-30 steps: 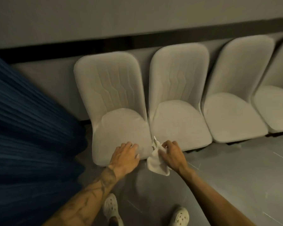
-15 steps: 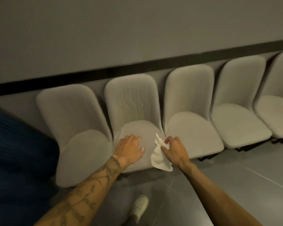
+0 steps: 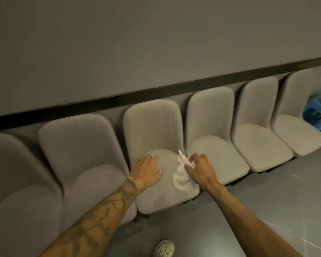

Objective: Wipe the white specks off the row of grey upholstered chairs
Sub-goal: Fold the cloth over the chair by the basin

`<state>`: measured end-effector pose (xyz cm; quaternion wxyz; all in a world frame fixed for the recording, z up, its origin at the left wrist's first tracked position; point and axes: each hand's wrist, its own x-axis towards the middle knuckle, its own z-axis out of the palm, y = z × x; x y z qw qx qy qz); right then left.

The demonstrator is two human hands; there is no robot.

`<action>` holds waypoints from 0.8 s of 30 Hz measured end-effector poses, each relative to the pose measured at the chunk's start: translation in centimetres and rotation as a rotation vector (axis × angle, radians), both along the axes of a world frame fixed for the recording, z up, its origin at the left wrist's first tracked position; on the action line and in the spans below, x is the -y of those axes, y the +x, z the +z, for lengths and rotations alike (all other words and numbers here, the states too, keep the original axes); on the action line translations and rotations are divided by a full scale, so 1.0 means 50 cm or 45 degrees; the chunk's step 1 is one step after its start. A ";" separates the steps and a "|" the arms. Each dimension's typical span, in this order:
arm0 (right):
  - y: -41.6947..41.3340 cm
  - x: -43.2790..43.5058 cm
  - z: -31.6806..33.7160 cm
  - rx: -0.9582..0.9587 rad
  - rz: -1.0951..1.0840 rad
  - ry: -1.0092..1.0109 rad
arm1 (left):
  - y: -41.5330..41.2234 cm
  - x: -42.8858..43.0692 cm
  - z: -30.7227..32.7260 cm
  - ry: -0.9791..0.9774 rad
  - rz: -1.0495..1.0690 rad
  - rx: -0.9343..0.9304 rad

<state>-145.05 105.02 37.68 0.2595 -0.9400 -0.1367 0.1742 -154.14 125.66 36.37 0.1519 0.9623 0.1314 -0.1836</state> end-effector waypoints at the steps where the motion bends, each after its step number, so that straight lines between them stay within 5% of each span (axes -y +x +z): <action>1: 0.029 0.024 0.005 -0.004 -0.005 -0.001 | 0.034 0.022 0.007 0.005 -0.004 0.001; 24: 0.889 0.836 0.060 0.038 0.075 0.026 | 0.897 0.855 0.087 0.040 0.045 0.085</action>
